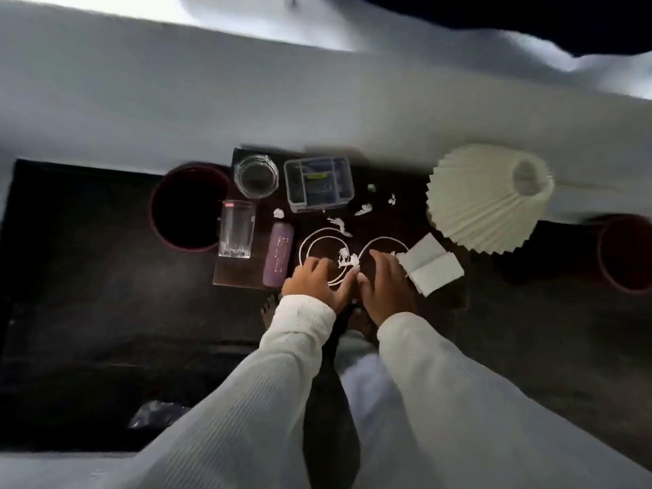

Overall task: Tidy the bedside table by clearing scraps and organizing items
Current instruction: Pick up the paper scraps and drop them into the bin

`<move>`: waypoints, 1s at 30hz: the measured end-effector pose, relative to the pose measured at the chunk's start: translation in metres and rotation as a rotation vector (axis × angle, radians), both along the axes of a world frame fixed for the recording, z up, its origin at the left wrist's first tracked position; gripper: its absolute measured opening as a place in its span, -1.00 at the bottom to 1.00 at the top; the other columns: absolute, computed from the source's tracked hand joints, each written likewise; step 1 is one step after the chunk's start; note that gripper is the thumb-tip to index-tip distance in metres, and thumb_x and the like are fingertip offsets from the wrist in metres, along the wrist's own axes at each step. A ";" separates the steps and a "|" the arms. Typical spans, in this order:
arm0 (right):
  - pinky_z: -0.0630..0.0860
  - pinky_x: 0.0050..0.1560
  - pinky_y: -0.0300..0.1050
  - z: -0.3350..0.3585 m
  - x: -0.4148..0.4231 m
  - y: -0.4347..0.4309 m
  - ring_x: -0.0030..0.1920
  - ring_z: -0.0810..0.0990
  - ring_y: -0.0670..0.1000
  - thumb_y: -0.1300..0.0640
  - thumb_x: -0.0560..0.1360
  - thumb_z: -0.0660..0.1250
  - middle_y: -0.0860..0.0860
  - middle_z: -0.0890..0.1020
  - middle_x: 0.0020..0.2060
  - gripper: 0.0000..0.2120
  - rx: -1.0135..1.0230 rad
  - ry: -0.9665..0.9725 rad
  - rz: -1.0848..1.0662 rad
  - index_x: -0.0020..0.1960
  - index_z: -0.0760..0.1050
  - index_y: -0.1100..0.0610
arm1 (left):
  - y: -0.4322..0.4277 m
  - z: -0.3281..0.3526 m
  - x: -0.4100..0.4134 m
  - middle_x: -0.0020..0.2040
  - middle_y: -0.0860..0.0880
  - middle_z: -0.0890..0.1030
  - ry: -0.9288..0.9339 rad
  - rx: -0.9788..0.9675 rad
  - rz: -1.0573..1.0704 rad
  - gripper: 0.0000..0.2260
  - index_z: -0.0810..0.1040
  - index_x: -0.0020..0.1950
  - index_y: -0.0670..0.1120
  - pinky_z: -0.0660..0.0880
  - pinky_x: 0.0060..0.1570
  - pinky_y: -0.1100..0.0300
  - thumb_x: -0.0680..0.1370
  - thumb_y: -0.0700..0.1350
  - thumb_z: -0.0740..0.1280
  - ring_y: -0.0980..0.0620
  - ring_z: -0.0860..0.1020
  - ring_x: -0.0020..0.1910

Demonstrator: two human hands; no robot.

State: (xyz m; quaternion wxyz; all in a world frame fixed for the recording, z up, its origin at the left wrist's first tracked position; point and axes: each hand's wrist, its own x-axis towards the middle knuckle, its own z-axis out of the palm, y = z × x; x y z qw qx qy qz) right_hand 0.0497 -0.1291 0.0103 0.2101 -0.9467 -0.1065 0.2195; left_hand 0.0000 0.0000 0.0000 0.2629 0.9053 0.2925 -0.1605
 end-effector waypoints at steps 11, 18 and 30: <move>0.49 0.16 -0.06 -0.090 0.020 -0.008 0.25 0.48 0.12 0.18 0.57 0.31 0.13 0.49 0.23 -0.63 -0.023 0.017 0.172 0.36 0.45 0.18 | -0.008 -0.108 0.036 0.17 -0.08 0.52 -0.098 -0.092 -0.095 -0.79 0.52 0.15 -0.06 0.52 -0.19 0.01 0.57 -0.03 0.25 -0.15 0.57 0.03; 0.56 -0.03 0.02 -0.105 0.027 -0.003 0.09 0.54 0.14 0.16 0.57 0.32 0.15 0.53 0.09 -0.76 0.007 -0.050 0.180 0.21 0.54 0.20 | 0.002 -0.117 0.035 0.19 -0.09 0.47 -0.074 -0.068 -0.210 -0.75 0.48 0.19 -0.06 0.53 -0.27 -0.02 0.52 -0.09 0.33 -0.16 0.56 0.00; 0.58 -0.04 -0.02 -0.108 0.037 -0.003 0.01 0.56 0.05 0.09 0.58 0.32 0.05 0.53 0.06 -0.84 0.080 0.077 0.073 0.12 0.57 0.11 | 0.003 -0.117 0.049 0.09 -0.08 0.53 -0.050 -0.118 -0.076 -0.89 0.53 0.01 -0.09 0.53 -0.16 -0.01 0.53 -0.08 0.35 -0.15 0.56 0.00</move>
